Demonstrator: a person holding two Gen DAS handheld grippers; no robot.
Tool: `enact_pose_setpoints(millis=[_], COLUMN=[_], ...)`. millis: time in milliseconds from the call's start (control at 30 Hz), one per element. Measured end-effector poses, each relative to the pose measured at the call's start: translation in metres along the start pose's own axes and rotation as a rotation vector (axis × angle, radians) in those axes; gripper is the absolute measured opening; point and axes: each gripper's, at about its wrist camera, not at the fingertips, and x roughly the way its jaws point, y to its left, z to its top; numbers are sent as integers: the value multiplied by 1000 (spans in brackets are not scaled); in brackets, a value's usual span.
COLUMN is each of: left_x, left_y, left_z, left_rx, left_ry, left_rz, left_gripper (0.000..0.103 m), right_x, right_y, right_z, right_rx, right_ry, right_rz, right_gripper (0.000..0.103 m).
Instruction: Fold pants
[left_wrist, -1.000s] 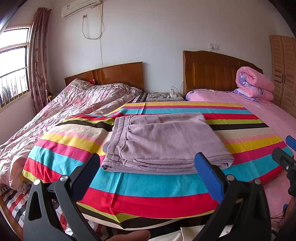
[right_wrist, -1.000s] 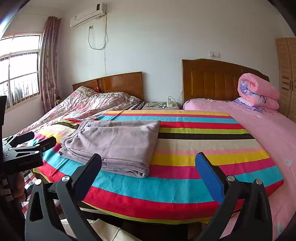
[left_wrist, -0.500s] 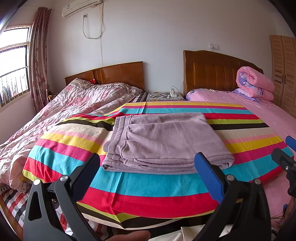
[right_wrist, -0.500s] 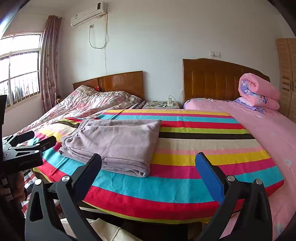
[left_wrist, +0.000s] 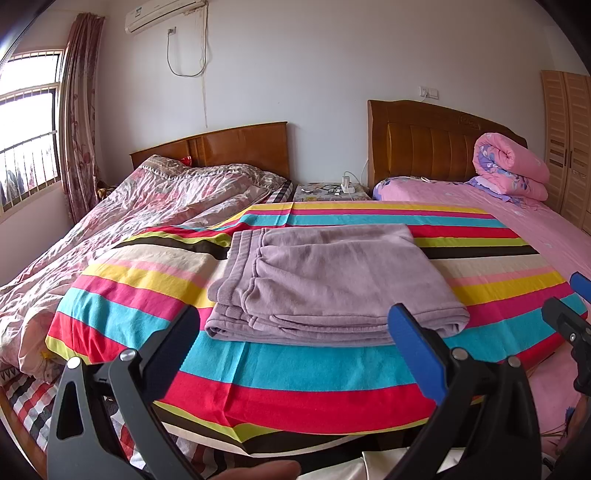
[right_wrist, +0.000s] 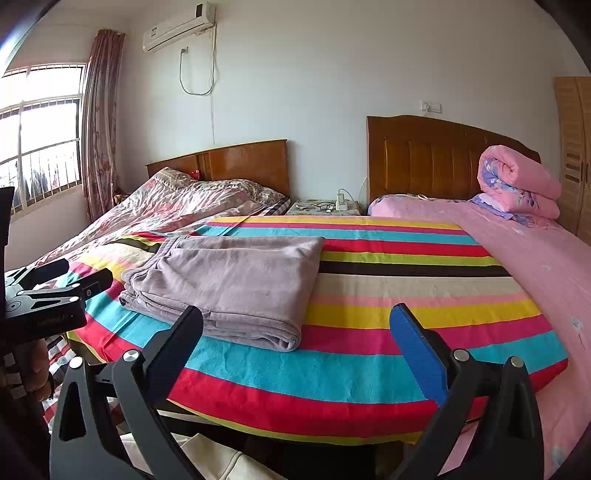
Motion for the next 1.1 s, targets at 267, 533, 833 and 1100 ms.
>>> enact_pose_setpoints(millis=[267, 533, 833, 1100], left_x=[-3, -6, -7, -3], left_y=[2, 1, 1, 5], left_z=[-4, -4, -5, -5], left_rx=[-5, 0, -9, -27], left_ry=[-6, -13, -17, 3], left_rz=[11, 20, 42, 32], left_gripper=[102, 102, 102, 102], right_x=[0, 0, 3, 3], right_y=[0, 0, -2, -3], right_z=[-1, -1, -1, -1], right_rx=[-2, -3, -10, -10], right_ry=[0, 2, 12, 13], right_rz=[3, 5, 19, 20], right_gripper=[98, 98, 98, 98])
